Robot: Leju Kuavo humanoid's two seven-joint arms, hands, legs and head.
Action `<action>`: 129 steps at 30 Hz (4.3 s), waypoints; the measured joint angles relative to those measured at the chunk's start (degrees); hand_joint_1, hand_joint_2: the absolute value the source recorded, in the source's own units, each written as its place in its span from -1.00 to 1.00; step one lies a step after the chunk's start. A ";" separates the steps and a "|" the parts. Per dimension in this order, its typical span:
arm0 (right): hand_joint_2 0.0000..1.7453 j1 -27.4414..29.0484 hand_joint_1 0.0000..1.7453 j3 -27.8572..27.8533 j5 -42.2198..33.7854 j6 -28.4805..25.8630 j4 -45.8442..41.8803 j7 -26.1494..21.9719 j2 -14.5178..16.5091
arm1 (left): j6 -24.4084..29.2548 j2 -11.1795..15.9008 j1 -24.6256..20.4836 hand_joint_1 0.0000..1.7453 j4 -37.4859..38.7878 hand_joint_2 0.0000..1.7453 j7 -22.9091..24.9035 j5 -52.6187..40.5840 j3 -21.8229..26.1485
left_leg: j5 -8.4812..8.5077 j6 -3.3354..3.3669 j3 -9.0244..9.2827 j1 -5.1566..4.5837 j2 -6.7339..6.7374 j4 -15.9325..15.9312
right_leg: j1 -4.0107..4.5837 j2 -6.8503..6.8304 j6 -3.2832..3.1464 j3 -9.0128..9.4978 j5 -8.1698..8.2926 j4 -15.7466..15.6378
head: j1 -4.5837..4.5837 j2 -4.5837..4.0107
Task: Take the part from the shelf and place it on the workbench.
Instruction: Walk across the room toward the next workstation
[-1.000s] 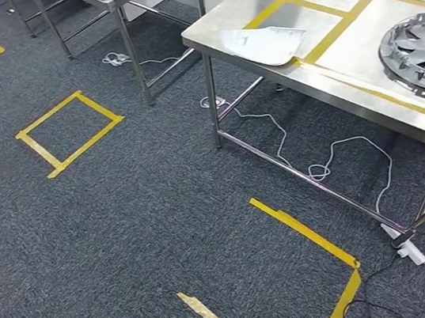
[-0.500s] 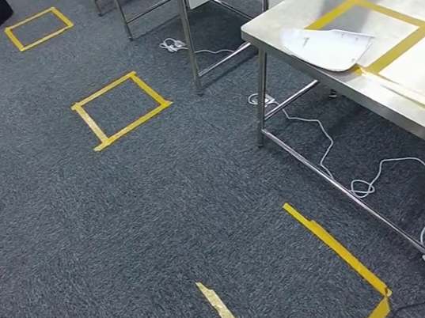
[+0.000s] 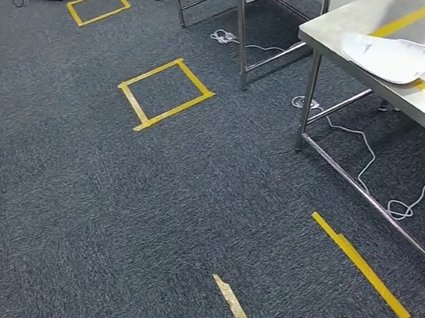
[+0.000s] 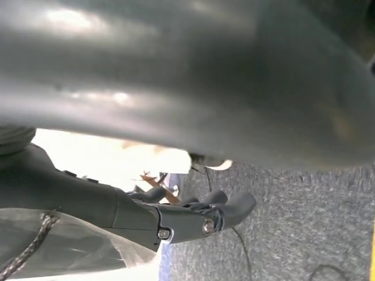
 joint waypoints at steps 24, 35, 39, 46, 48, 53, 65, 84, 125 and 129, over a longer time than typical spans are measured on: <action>-1.00 0.71 -1.00 -0.07 -1.17 -2.97 0.11 -0.49 0.35 | 0.18 -2.06 0.20 -1.00 0.00 -1.00 1.22 -0.58 1.27 | -6.32 -2.35 -8.83 1.31 -3.80 17.34 | -1.11 4.93 -0.82 -0.70 0.30 0.49 | -0.33 0.00; -1.00 0.08 -1.00 -0.17 -1.24 -1.59 0.08 -0.58 0.35 | 0.66 -2.04 0.26 -1.00 0.00 -1.00 2.10 -1.67 1.35 | 0.48 0.59 -0.29 0.65 -2.38 -0.08 | -0.93 4.55 1.50 -1.14 -3.74 4.31 | 0.09 0.01; -1.00 0.53 -1.00 -0.25 -0.71 -1.33 0.09 -0.97 0.34 | 1.56 -1.88 0.04 -1.00 0.00 -1.00 -0.19 -2.20 1.35 | 0.46 0.82 -0.29 0.63 -5.46 -0.05 | -0.98 7.38 1.52 -8.23 -7.34 16.59 | 0.33 0.00; -1.00 0.58 -1.00 -1.75 -3.86 0.00 0.19 -1.71 0.35 | 5.38 -1.48 -0.36 -1.00 0.00 -1.00 -1.53 -2.38 1.86 | 0.12 -0.49 -0.72 0.91 -10.31 0.78 | -1.36 12.51 0.90 -2.33 0.92 1.25 | 0.39 0.00; -1.00 0.55 -1.00 -2.19 -3.60 1.61 0.20 -1.82 0.37 | 6.02 -0.95 -0.29 -1.00 0.00 -1.00 -2.81 -2.34 2.23 | 0.12 -1.03 -0.96 1.15 -10.90 0.86 | -1.24 11.27 0.29 -2.04 1.04 1.09 | 0.40 0.00; -1.00 0.98 -1.00 -2.33 -1.53 2.23 0.20 -1.63 0.50 | 7.11 -0.01 -0.49 -1.00 0.00 -1.00 -3.28 -1.85 3.34 | -6.50 -2.24 -6.76 1.11 -4.42 13.63 | -1.07 7.03 -0.96 -1.42 0.68 0.77 | -0.19 0.00; -1.00 0.36 -1.00 0.14 4.04 1.54 0.26 -1.28 1.07 | 8.14 -0.85 1.37 -1.00 -0.05 -1.00 3.05 -0.50 6.54 | -0.07 0.43 -0.35 0.40 -1.53 0.47 | -0.48 2.32 0.91 0.35 -2.48 1.83 | 0.06 0.00; -1.00 1.02 -1.00 2.77 7.37 0.17 0.58 -5.15 1.04 | 6.82 -0.61 1.19 -1.00 -2.36 -1.00 -2.92 3.93 17.03 | -6.75 -2.27 -6.63 1.17 -4.31 14.21 | -1.42 6.91 -0.74 -1.01 -0.11 1.20 | -0.17 0.00; -1.00 -2.92 -1.00 12.50 14.99 7.46 0.72 -4.27 1.17 | 7.86 3.06 -6.60 -1.00 -2.58 -1.00 5.26 3.93 27.36 | 0.12 -1.01 -1.80 0.84 -0.12 1.70 | -1.09 0.73 1.43 0.89 -2.16 0.95 | 0.31 0.00; -1.00 -2.32 -1.00 12.47 12.34 5.77 0.55 -4.27 1.10 | 10.31 1.96 -7.60 -1.00 -2.04 -1.00 6.29 1.33 26.59 | 0.24 0.00 -1.52 1.32 -2.82 1.29 | -1.42 6.44 2.26 -3.31 -6.94 9.55 | 0.72 0.00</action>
